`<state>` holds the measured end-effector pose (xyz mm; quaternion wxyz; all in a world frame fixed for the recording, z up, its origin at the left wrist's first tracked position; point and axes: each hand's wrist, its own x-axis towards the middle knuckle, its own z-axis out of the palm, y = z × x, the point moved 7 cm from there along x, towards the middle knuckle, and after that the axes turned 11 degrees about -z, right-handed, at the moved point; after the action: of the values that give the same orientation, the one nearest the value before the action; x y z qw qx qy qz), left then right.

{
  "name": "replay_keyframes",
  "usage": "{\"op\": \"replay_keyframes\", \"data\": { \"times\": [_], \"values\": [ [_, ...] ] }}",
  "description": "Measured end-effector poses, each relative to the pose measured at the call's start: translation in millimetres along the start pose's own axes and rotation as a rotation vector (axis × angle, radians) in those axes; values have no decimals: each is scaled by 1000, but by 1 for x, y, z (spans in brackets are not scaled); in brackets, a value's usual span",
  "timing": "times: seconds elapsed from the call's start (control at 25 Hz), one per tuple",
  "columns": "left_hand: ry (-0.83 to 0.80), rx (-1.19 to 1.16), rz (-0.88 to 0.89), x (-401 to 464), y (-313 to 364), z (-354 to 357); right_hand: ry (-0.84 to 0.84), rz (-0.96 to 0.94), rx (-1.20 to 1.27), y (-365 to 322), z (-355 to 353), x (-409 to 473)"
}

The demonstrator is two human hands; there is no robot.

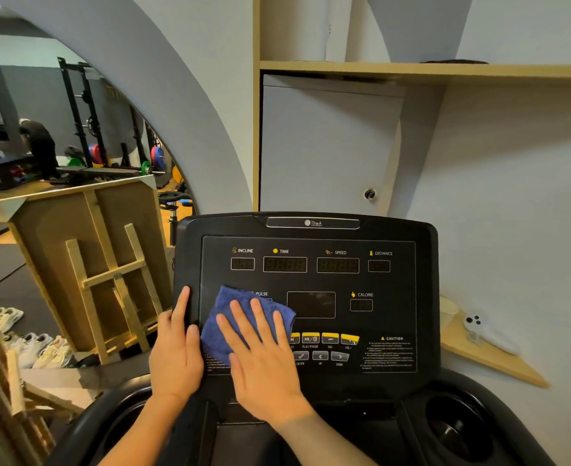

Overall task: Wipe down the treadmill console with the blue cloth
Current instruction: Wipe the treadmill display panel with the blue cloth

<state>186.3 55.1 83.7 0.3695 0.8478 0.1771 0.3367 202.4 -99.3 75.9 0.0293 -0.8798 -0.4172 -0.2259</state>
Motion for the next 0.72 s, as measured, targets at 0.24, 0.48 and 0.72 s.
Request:
{"op": "replay_keyframes", "data": {
  "times": [0.24, 0.48, 0.72],
  "values": [
    [5, 9, 22, -1, 2, -1, 4, 81, -13, 29, 2, -34],
    [-6, 15, 25, -2, 2, 1, -8, 141, -53, 65, -1, -67],
    [-4, 17, 14, -1, 1, 1, 2, 182, -82, 95, -7, -94]
  ]
}}
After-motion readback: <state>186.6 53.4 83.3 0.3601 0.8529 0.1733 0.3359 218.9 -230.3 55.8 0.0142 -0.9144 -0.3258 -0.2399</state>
